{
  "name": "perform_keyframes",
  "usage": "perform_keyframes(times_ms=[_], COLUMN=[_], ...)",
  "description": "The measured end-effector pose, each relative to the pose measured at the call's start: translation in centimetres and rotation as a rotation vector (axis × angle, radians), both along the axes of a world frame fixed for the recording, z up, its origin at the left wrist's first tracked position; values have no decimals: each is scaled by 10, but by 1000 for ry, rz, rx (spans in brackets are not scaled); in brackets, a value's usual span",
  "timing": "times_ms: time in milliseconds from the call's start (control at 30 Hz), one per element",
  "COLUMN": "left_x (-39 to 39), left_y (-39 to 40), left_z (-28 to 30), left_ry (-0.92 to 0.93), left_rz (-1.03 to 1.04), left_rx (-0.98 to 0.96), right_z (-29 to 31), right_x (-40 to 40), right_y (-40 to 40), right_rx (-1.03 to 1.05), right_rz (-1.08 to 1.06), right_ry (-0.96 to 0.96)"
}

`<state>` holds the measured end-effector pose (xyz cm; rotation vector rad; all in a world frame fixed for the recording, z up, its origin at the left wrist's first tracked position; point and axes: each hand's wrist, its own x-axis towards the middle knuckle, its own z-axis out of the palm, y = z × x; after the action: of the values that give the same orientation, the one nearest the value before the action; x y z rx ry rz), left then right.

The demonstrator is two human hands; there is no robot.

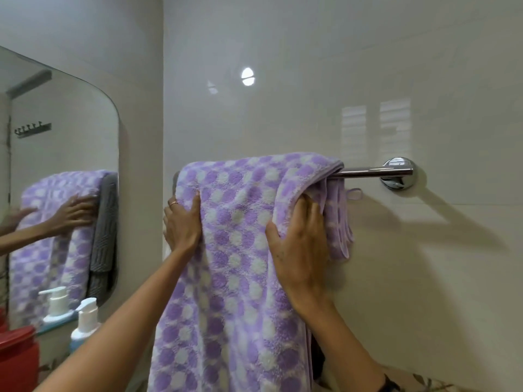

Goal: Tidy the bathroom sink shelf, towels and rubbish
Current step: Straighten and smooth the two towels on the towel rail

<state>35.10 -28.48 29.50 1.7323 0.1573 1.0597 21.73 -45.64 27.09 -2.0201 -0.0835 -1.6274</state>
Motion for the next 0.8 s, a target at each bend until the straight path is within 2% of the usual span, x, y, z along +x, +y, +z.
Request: perform_keyframes(times_ms=[133,233,300,400,467,567,733,800], left_x=[-6,-10,-11,-10,-9,-8,-6,-3], left_y=[-9,-21,-26,-23,-18,-13,-9,-4], left_z=[3,6,7,6,4,4,3,1], left_ry=[-26,-10,-4,-13,-19,-15,-8,0], left_rz=[77,173,194,167,123,71,25,9], left_rx=[-34,-42,-45,-63,-67,-69,-75,-71], right_z=[-2,-3,-4,-1,2,9,11,10], right_x=[2,6,9,12,14,16,13,13], right_y=[12,9,2,-12,-20,-24,-12,-10], right_rx=[-86,-35,42,220,278,261,109,153], right_rz=[-43,-16,74,321,376,271,-53,80], right_ry=[56,142,168,149,135,52,-47,-96])
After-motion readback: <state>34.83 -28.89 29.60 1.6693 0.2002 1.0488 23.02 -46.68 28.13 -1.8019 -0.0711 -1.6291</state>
